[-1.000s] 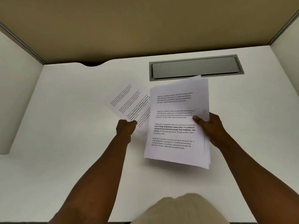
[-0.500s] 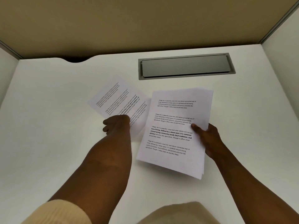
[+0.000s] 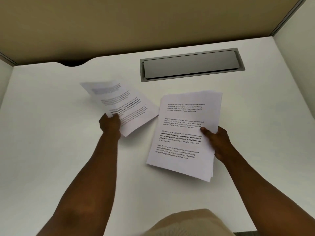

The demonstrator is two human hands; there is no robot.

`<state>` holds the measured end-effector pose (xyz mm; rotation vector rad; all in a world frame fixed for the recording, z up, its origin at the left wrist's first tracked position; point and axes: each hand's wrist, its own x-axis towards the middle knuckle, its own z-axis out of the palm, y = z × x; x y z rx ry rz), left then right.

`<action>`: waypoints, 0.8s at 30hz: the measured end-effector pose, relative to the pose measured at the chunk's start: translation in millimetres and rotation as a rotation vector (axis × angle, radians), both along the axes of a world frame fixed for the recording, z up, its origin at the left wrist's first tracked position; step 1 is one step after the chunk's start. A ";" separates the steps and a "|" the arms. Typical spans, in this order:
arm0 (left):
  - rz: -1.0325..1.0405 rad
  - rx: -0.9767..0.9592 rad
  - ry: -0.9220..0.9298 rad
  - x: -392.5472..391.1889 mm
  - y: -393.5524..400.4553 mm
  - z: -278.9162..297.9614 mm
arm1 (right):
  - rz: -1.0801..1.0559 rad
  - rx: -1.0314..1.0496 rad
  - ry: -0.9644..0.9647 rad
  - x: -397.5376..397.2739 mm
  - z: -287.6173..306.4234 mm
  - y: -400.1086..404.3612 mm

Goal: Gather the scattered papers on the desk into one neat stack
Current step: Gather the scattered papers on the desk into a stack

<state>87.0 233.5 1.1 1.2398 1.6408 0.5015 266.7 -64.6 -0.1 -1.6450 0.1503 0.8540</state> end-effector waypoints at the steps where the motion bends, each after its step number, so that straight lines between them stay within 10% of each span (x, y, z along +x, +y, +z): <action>1: -0.013 0.030 -0.128 -6.8 1.2 4.5 | 0.007 0.002 0.001 0.1 0.3 0.5; 7: -0.219 -0.063 -0.485 -53.0 -4.2 61.4 | 0.085 0.004 0.050 -7.4 3.6 2.8; 14: -0.496 -0.404 -0.354 -77.0 -54.2 82.5 | 0.212 0.159 0.215 -35.7 24.5 11.8; 24: -0.455 -0.392 -0.437 -82.6 -66.8 61.3 | 0.302 0.097 0.128 -55.9 64.2 22.3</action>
